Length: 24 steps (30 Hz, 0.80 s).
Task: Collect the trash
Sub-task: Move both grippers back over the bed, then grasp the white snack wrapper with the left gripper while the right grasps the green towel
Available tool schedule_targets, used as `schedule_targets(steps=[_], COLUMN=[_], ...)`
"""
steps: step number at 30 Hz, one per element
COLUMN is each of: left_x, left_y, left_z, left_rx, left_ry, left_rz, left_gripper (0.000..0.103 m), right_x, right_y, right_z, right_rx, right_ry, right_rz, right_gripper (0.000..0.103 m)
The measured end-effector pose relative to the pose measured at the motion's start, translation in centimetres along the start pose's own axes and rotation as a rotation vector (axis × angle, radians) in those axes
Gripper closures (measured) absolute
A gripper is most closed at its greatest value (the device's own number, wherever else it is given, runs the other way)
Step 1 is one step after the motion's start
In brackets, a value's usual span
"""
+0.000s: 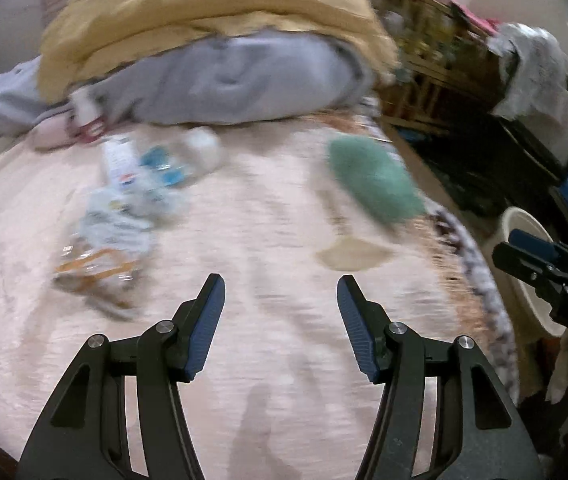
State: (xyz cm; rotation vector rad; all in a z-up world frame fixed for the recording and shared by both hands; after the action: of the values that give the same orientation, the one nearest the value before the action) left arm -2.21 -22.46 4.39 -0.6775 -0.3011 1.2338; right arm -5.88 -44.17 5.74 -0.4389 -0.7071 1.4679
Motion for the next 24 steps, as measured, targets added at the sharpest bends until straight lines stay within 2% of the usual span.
schedule_targets(steps=[4, 8, 13, 17, 21, 22, 23, 24], left_x=[5.8, 10.4, 15.1, 17.2, 17.9, 17.9, 17.8, 17.6], left_y=[-0.1, -0.6, -1.0, -0.9, -0.7, -0.7, -0.6, -0.5], left_z=[0.7, 1.0, -0.5, -3.3, -5.8, -6.4, -6.8, -7.1], left_rx=[-0.001, -0.008, 0.011, 0.059, 0.102, 0.112, 0.122, 0.127], left_ry=[-0.036, -0.061, -0.082, -0.094, -0.064, -0.058, -0.051, -0.043], left_rz=[0.081, 0.142, 0.201, 0.221, 0.252, 0.253, 0.252, 0.251], left_gripper=[0.046, 0.046, 0.042, 0.042, 0.042, 0.042, 0.042, 0.043], right_x=[2.0, 3.2, 3.2, 2.7, 2.4, 2.6, 2.8, 3.0], right_y=[-0.7, -2.7, -5.0, -5.9, -6.2, -6.2, -6.1, -6.1], right_z=[-2.8, -5.8, -9.1, -12.0, -14.3, -14.6, -14.9, -15.3], right_rx=[0.030, 0.041, 0.054, 0.081, 0.091, 0.091, 0.090, 0.092], right_ry=[-0.017, 0.021, 0.063, 0.086, 0.095, 0.092, 0.089, 0.083], right_rz=[0.023, 0.095, 0.147, 0.175, 0.201, 0.209, 0.217, 0.229], right_gripper=[0.031, 0.026, 0.025, 0.025, 0.026, 0.028, 0.043, 0.052])
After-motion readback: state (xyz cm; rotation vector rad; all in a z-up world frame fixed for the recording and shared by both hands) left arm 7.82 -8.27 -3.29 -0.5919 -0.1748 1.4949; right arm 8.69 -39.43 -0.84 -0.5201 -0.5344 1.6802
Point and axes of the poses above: each gripper's, at about its wrist camera, not at the fingertips, and z roughly against the way its jaws point, x to its left, y to its underside, the point moved 9 cm from there along -z, roughly the way its jaws point, and after that the axes turned 2 degrees about y, right-handed, at the moved point
